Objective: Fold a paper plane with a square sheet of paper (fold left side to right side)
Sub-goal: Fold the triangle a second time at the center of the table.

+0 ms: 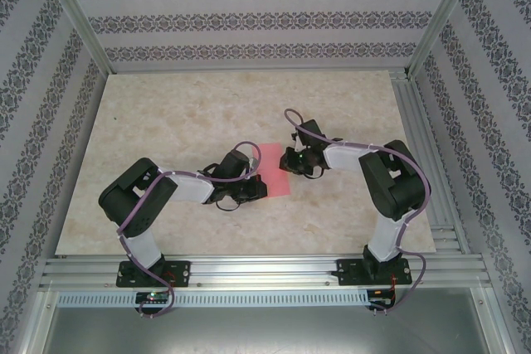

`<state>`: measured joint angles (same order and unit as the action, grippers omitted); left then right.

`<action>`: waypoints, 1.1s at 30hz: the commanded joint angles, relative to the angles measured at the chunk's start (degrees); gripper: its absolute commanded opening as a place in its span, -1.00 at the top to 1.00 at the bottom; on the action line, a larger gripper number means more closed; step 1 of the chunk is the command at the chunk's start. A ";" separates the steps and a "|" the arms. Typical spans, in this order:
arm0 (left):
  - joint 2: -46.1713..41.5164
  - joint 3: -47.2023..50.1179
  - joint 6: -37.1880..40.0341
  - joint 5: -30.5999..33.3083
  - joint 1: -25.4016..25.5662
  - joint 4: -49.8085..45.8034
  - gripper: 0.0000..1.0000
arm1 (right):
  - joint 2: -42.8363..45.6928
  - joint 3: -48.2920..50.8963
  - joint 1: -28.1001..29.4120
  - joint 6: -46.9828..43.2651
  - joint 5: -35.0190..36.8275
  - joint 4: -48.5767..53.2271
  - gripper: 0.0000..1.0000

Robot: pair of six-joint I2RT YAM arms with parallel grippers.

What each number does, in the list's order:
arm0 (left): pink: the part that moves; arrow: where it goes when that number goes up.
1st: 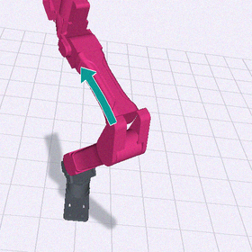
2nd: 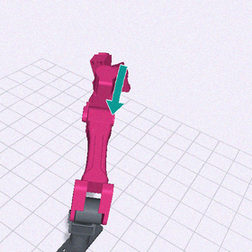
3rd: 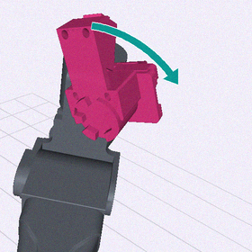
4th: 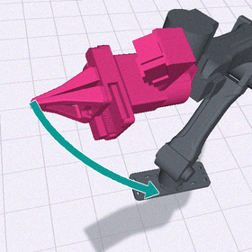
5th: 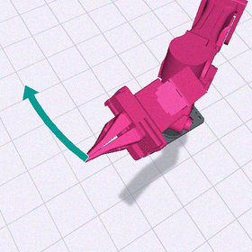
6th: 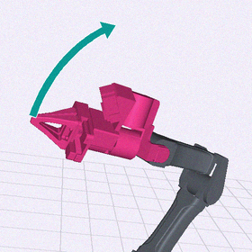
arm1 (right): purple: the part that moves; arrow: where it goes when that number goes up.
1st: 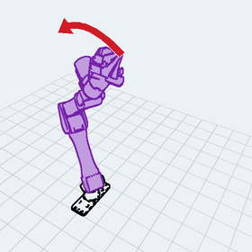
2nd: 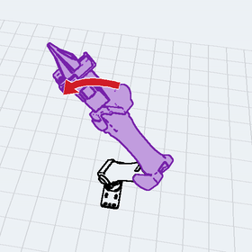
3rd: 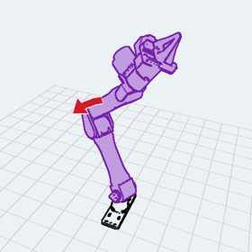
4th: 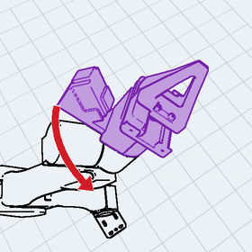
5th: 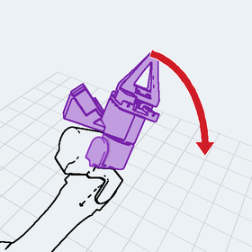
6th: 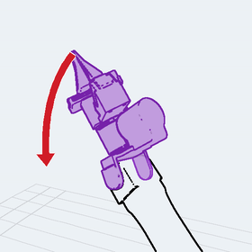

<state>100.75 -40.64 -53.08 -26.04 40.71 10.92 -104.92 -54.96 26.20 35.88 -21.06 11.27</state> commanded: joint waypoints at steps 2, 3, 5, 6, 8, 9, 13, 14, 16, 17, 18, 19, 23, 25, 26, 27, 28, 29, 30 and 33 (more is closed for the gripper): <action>2.17 2.27 -0.71 2.29 1.13 -4.37 0.86 | -1.27 -1.92 -2.36 -2.81 3.48 1.78 0.73; 2.12 2.24 -0.72 2.34 1.13 -4.41 0.86 | -1.12 -2.06 -2.67 -3.07 3.44 2.03 0.73; 2.08 2.32 -0.71 2.33 1.13 -4.41 0.86 | -0.27 -2.57 -3.36 -3.42 3.42 2.73 0.73; 2.08 2.32 -0.67 2.37 1.13 -4.41 0.86 | 0.46 -2.54 -3.51 -3.54 3.40 3.03 0.73; 2.08 2.17 -0.73 2.33 1.19 -4.41 0.86 | 2.20 -2.39 -3.61 -3.62 3.40 3.57 0.72; 2.00 2.12 -0.79 2.35 1.22 -4.34 0.86 | 3.32 -2.16 -3.53 -3.52 3.19 3.72 0.72; 1.88 1.81 -0.65 2.53 1.30 -4.49 0.86 | 7.82 0.06 -2.42 -2.69 2.74 4.20 0.71; 1.90 1.73 -0.62 2.53 1.39 -4.62 0.86 | 8.91 0.90 -1.86 -2.14 2.66 4.04 0.70; 1.90 1.63 -0.62 2.59 1.44 -4.68 0.86 | 10.44 2.90 -0.50 -0.52 2.13 2.84 0.68; 1.89 1.63 -0.60 2.66 1.52 -4.68 0.86 | 10.98 3.87 0.37 0.73 1.45 1.80 0.68; 1.91 1.63 -0.62 2.70 1.52 -4.77 0.86 | 11.14 4.68 1.24 2.15 0.61 0.45 0.67; 1.91 1.70 -0.62 2.68 1.57 -4.68 0.86 | 11.04 5.35 2.09 3.42 -0.33 -0.82 0.67; 1.82 1.65 -0.62 2.77 1.66 -4.77 0.86 | 10.05 8.32 5.82 10.07 -2.26 -6.86 0.68; 1.81 1.58 -0.62 2.79 1.65 -4.77 0.86 | 9.29 9.75 7.11 13.64 -3.16 -10.53 0.68; 1.81 1.57 -0.58 2.77 1.67 -4.68 0.86 | 8.90 10.52 7.73 15.22 -3.49 -12.33 0.68; 1.90 1.58 -0.53 2.80 1.67 -4.74 0.86 | 8.45 10.82 8.35 16.24 -3.55 -13.55 0.68; 1.95 1.59 -0.53 2.73 1.65 -4.73 0.86 | 8.06 10.93 8.71 16.94 -3.53 -14.06 0.69; 1.99 1.49 -0.53 2.64 1.66 -4.68 0.86 | 7.53 10.85 9.22 17.44 -3.54 -14.41 0.69; 2.08 1.49 -0.53 2.62 1.74 -4.67 0.86 | 7.01 10.76 9.66 17.96 -3.44 -14.60 0.69; 2.08 1.42 -0.51 2.58 1.76 -4.77 0.86 | 6.00 10.60 10.62 18.83 -3.37 -15.05 0.69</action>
<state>100.73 -40.60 -53.10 -25.41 41.06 11.03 -97.91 -44.51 35.88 51.48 -23.75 0.19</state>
